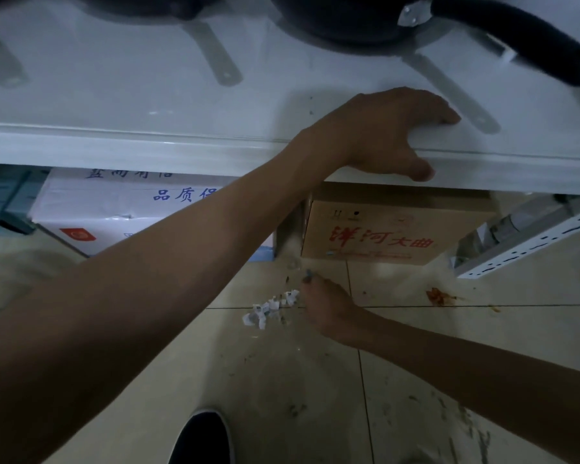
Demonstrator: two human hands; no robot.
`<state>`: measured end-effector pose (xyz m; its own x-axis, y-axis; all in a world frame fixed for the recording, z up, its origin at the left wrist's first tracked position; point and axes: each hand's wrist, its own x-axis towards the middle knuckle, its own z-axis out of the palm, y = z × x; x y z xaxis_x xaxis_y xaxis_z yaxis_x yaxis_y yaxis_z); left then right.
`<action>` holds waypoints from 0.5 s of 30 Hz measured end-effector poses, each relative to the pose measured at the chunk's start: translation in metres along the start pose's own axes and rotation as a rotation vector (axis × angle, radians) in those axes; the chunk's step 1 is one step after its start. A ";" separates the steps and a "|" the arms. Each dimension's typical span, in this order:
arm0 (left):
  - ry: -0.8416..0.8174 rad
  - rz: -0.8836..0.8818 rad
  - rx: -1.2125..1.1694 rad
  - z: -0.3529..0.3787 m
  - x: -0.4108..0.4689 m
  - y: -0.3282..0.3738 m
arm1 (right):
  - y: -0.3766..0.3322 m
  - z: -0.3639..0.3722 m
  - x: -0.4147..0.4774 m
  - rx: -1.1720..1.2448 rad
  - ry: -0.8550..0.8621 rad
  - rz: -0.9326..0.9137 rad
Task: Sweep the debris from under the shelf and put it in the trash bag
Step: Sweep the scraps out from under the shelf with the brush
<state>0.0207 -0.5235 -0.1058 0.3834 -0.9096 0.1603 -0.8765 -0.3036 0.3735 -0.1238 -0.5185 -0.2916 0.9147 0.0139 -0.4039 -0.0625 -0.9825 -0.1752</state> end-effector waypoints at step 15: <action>-0.029 -0.023 0.004 -0.003 0.002 0.001 | 0.020 -0.037 0.007 0.025 0.203 0.046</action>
<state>0.0215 -0.5252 -0.1025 0.3952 -0.9101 0.1248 -0.8685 -0.3260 0.3733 -0.1035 -0.5451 -0.2648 0.9721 -0.0714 -0.2233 -0.1140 -0.9762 -0.1843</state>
